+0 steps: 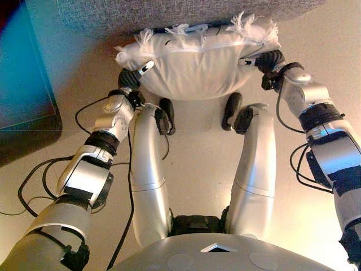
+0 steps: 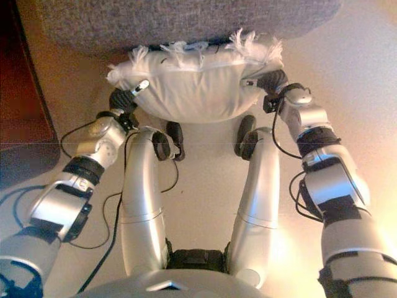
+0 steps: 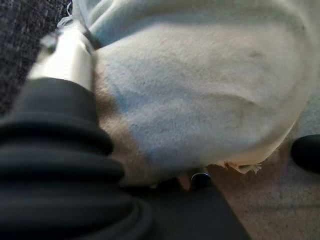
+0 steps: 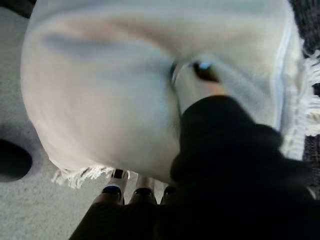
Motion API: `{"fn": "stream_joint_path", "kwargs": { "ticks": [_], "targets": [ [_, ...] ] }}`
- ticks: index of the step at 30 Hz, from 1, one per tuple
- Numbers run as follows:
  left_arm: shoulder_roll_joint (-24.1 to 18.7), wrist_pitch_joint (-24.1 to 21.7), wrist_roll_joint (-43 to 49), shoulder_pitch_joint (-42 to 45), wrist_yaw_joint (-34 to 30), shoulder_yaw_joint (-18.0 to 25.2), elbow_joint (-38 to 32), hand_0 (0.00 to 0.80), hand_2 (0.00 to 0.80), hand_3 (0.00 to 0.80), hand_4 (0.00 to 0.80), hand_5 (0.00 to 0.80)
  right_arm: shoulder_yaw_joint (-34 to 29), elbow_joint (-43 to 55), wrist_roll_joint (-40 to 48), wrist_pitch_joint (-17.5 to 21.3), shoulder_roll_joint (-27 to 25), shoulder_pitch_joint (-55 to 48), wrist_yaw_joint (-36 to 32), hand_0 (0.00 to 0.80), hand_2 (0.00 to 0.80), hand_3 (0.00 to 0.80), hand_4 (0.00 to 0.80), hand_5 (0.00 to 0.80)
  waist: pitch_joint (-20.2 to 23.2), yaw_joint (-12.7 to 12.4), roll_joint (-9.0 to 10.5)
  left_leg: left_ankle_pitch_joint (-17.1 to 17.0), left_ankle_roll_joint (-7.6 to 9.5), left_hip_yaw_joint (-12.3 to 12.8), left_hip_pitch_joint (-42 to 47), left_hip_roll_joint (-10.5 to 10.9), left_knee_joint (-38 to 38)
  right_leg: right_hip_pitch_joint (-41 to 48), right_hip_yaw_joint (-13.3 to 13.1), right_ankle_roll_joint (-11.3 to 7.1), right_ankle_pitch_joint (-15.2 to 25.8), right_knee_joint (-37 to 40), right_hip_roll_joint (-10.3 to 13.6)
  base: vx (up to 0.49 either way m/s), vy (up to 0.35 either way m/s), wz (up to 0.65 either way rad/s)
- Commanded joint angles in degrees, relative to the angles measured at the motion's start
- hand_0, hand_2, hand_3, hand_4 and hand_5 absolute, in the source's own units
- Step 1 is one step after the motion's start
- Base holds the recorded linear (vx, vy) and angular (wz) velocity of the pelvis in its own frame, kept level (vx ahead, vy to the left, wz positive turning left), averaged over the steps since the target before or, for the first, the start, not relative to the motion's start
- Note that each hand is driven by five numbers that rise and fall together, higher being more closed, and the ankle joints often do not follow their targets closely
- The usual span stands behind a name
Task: Pick up the cushion and take it to the sofa
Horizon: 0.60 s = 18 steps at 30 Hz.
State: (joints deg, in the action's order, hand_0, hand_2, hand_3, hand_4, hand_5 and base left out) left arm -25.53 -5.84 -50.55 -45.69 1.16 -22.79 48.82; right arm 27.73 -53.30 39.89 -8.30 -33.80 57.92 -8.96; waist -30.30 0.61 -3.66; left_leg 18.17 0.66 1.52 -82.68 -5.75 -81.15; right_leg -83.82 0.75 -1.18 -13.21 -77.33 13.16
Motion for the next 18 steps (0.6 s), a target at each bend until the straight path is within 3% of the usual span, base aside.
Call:
{"fn": "stream_joint_path", "kwargs": {
  "ticks": [1, 6, 12, 18],
  "targets": [
    [3.1, -3.0, 3.1, -2.3, -1.7, -1.9, -7.0, 0.800, 0.800, 0.800, 0.800, 0.800, 1.2, 7.1, 0.3, 2.3, 4.4, 0.4, -2.9, 0.800, 0.800, 0.800, 0.800, 0.800, 0.5, -0.5, -0.65, -3.0, 0.41, 2.4, 1.8, -0.5, 2.9, 4.9, -1.8, 0.94, 4.8, 5.5, 1.4, 0.000, 0.000, 0.00],
    [3.1, -4.1, 6.0, 1.2, 1.1, -0.8, -7.3, 0.800, 0.800, 0.800, 0.800, 0.800, -1.6, 9.2, 2.6, 5.7, 4.8, -4.8, -0.5, 0.800, 0.800, 0.800, 0.800, 0.800, 0.5, -0.4, -0.52, -3.2, 0.39, 2.5, 3.3, -1.2, 2.9, 6.5, -1.7, 0.77, 5.2, 5.6, 1.0, 0.044, -0.019, -0.01],
    [4.6, -7.4, 11.3, 9.9, 6.1, 1.3, -10.7, 0.800, 0.800, 0.800, 0.800, 0.800, -5.6, 20.1, 1.5, 11.9, 6.5, -18.0, 4.4, 0.800, 0.800, 0.800, 0.800, 0.800, 0.5, 0.3, 0.35, -4.5, -0.53, 1.7, 7.1, -1.0, 5.0, 10.4, -1.8, 0.20, 7.6, 8.1, -0.7, 0.063, -0.024, 0.01],
    [6.1, -12.2, 14.7, 15.5, 8.4, 3.0, -16.7, 0.800, 0.800, 0.800, 0.800, 0.800, -10.6, 27.9, 0.6, 18.4, 8.8, -26.0, 4.8, 0.800, 0.800, 0.800, 0.800, 0.800, 0.5, 1.0, 1.15, -7.1, -1.59, 1.6, 17.8, -0.6, 18.0, 20.3, -1.3, -1.86, 11.4, 19.4, -2.0, 0.000, 0.001, -0.06]
  ]
}}
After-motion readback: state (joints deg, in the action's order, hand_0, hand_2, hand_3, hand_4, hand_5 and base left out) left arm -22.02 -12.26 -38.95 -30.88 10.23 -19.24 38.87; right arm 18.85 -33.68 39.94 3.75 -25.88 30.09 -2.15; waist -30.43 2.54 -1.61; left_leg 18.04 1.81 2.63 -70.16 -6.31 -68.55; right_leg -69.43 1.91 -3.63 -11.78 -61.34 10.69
